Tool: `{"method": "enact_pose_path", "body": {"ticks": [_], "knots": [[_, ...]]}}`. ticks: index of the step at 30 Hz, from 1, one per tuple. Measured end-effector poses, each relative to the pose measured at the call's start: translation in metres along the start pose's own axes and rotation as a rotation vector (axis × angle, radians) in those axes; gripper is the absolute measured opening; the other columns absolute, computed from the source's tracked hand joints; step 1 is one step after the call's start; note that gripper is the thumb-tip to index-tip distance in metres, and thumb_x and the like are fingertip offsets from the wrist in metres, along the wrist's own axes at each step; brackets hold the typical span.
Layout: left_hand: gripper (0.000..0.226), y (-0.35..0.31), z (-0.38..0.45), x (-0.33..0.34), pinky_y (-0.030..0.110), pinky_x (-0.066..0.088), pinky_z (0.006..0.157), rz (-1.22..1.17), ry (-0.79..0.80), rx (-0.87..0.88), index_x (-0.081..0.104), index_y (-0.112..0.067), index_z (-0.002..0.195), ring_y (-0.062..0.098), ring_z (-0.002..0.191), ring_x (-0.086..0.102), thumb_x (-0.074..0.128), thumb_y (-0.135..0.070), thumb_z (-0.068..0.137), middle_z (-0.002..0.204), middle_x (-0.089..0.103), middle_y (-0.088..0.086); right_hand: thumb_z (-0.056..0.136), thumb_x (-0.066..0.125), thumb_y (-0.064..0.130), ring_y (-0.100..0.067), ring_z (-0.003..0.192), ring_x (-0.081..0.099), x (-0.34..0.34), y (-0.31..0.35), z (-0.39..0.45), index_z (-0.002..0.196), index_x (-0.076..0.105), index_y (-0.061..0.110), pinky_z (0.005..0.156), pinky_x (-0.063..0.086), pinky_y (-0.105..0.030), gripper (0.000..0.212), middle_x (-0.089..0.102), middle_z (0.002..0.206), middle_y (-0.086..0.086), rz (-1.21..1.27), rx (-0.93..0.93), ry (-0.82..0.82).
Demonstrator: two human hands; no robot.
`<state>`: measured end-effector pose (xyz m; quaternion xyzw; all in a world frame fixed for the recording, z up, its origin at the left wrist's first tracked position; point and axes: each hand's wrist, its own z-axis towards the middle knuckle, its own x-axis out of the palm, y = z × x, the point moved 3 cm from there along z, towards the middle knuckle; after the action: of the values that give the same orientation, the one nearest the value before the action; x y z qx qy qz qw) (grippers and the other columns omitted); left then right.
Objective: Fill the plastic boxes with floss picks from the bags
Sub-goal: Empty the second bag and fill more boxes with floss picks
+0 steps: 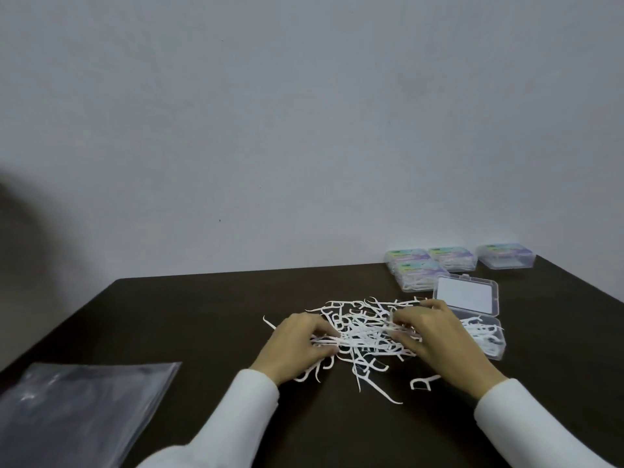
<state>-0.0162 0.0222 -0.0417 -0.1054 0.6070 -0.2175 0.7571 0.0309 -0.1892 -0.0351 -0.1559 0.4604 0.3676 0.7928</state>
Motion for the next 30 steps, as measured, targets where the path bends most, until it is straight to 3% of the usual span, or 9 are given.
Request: {"method": "enact_pose_path", "body": {"ticks": [3, 5, 8, 14, 18, 21, 25, 30], "knots": [[0.019, -0.004, 0.001, 0.000, 0.022, 0.045, 0.084, 0.088, -0.078, 0.027, 0.072, -0.028, 0.101, 0.004, 0.096, 0.060, 0.065, -0.036, 0.086, 0.099, 0.070, -0.013, 0.085, 0.065, 0.031, -0.013, 0.077, 0.063, -0.006, -0.002, 0.000, 0.102, 0.061, 0.021, 0.097, 0.035, -0.027, 0.020, 0.067, 0.081, 0.007, 0.033, 0.080, -0.041], [0.018, -0.006, 0.001, 0.000, 0.024, 0.046, 0.082, 0.104, -0.106, 0.018, 0.073, -0.028, 0.098, 0.005, 0.092, 0.062, 0.064, -0.038, 0.087, 0.096, 0.071, -0.011, 0.087, 0.062, 0.032, -0.011, 0.079, 0.062, -0.008, -0.003, 0.000, 0.106, 0.059, 0.022, 0.090, 0.040, -0.022, 0.022, 0.066, 0.085, 0.009, 0.142, 0.132, -0.041], [0.019, -0.005, 0.002, -0.003, 0.025, 0.048, 0.084, 0.087, -0.147, -0.015, 0.074, -0.029, 0.098, 0.005, 0.089, 0.064, 0.065, -0.040, 0.085, 0.094, 0.072, -0.011, 0.084, 0.066, 0.030, -0.005, 0.074, 0.062, -0.009, -0.007, -0.002, 0.100, 0.060, 0.022, 0.074, 0.052, -0.027, 0.018, 0.065, 0.083, 0.012, 0.283, 0.223, -0.035], [0.018, -0.006, 0.001, -0.012, 0.019, 0.049, 0.083, 0.007, -0.226, -0.002, 0.074, -0.028, 0.101, 0.000, 0.087, 0.065, 0.068, -0.033, 0.085, 0.092, 0.073, -0.012, 0.081, 0.071, 0.018, 0.010, 0.077, 0.059, -0.012, -0.009, -0.001, 0.086, 0.066, 0.023, 0.067, 0.042, -0.002, 0.008, 0.062, 0.074, 0.019, 0.440, 0.280, -0.110], [0.018, -0.008, 0.001, -0.016, 0.021, 0.053, 0.082, -0.098, -0.272, -0.007, 0.075, -0.025, 0.099, -0.002, 0.081, 0.066, 0.071, -0.033, 0.083, 0.089, 0.073, -0.012, 0.082, 0.069, 0.015, 0.004, 0.069, 0.060, -0.019, -0.017, -0.001, 0.083, 0.065, 0.025, 0.064, 0.042, -0.002, 0.011, 0.063, 0.072, 0.018, 0.519, 0.357, -0.194], [0.017, -0.013, 0.002, -0.020, 0.022, 0.054, 0.079, -0.170, -0.315, 0.003, 0.076, -0.024, 0.097, -0.004, 0.077, 0.065, 0.073, -0.031, 0.081, 0.085, 0.073, -0.012, 0.084, 0.066, 0.015, -0.008, 0.073, 0.063, -0.020, -0.028, -0.002, 0.088, 0.070, 0.016, 0.063, 0.042, -0.004, 0.005, 0.067, 0.078, 0.006, 0.508, 0.400, -0.208], [0.017, -0.020, 0.004, -0.016, 0.023, 0.055, 0.080, -0.256, -0.325, 0.012, 0.076, -0.025, 0.097, -0.007, 0.079, 0.065, 0.074, -0.026, 0.080, 0.086, 0.073, -0.014, 0.088, 0.061, 0.013, -0.014, 0.082, 0.061, -0.022, -0.041, -0.005, 0.104, 0.069, 0.009, 0.066, 0.039, -0.005, 0.018, 0.066, 0.090, 0.000, 0.488, 0.439, -0.203], [0.015, -0.032, 0.007, -0.010, 0.024, 0.055, 0.078, -0.293, -0.328, 0.014, 0.076, -0.028, 0.095, -0.007, 0.079, 0.064, 0.073, -0.027, 0.081, 0.084, 0.072, -0.016, 0.090, 0.057, 0.012, -0.017, 0.087, 0.059, -0.034, -0.056, -0.010, 0.110, 0.066, 0.008, 0.076, 0.042, -0.024, 0.022, 0.063, 0.095, -0.002, 0.430, 0.471, -0.216]]}}
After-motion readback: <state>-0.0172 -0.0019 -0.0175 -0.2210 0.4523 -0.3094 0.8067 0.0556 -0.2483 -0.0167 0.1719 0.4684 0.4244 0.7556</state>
